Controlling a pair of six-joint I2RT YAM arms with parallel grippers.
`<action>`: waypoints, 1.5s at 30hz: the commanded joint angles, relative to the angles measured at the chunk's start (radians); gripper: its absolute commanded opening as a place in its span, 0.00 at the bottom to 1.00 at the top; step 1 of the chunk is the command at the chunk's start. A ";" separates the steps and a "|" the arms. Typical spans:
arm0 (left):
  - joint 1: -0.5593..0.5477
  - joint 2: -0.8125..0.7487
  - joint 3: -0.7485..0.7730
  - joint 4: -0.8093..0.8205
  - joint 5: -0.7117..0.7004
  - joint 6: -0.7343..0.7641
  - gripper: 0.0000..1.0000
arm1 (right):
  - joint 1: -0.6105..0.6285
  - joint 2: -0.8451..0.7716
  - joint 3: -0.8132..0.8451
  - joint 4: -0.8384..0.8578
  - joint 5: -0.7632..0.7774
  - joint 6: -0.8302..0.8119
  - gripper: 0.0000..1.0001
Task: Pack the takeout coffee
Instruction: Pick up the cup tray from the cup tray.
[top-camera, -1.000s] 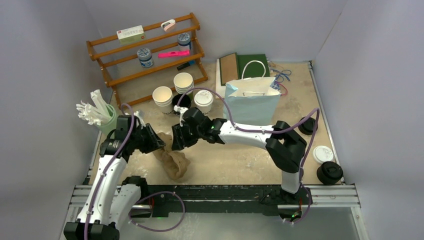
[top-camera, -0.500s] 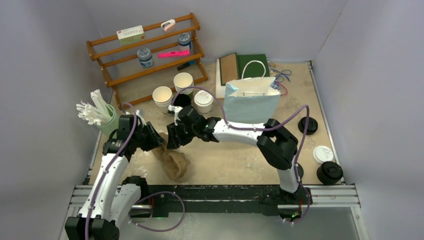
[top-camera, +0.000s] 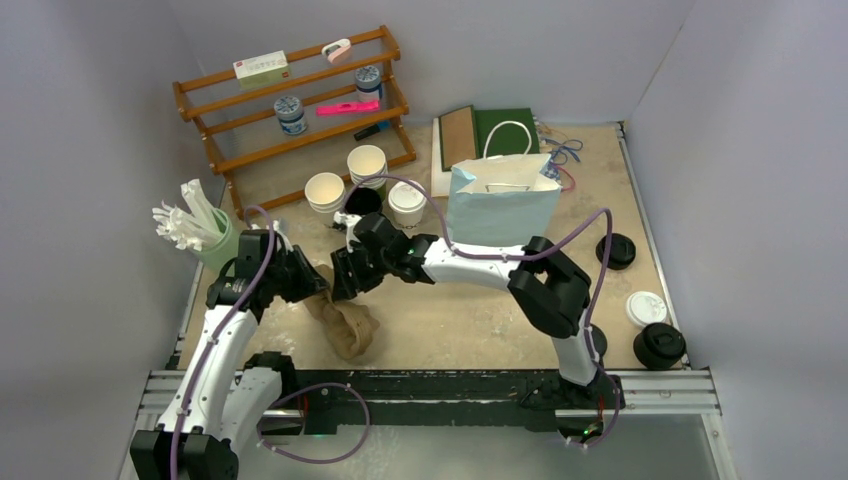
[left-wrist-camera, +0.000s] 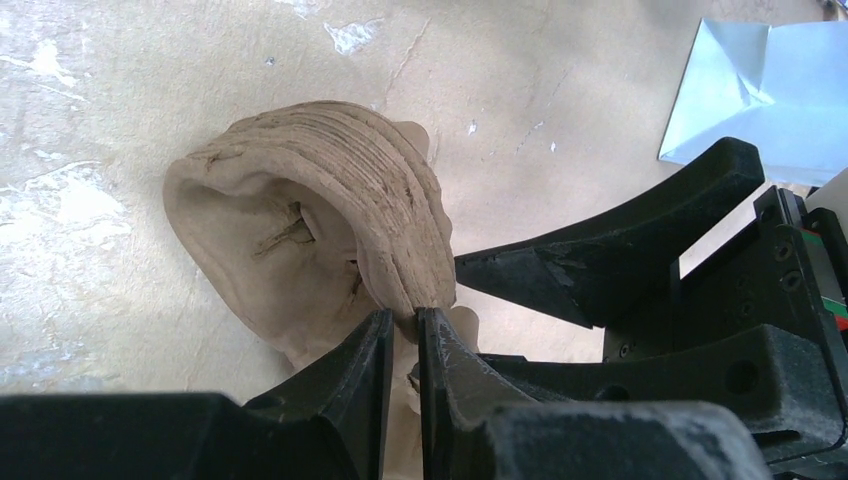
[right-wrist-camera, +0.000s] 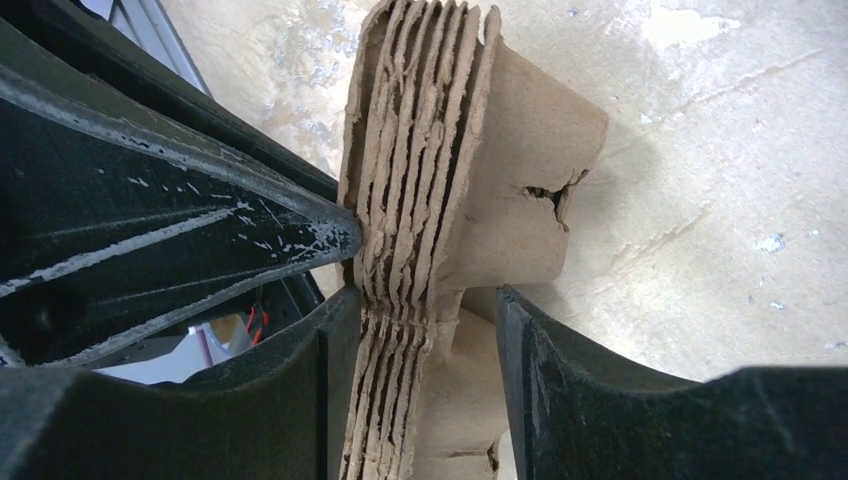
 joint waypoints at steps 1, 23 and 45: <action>0.006 -0.004 -0.003 0.007 -0.019 -0.002 0.17 | 0.004 0.033 0.060 -0.022 -0.008 -0.012 0.53; 0.006 0.028 0.151 -0.229 -0.219 0.054 0.00 | -0.022 -0.012 -0.028 -0.080 0.102 0.103 0.34; 0.006 0.143 0.609 -0.473 -0.476 0.107 0.00 | 0.027 -0.075 0.016 -0.100 0.095 -0.058 0.82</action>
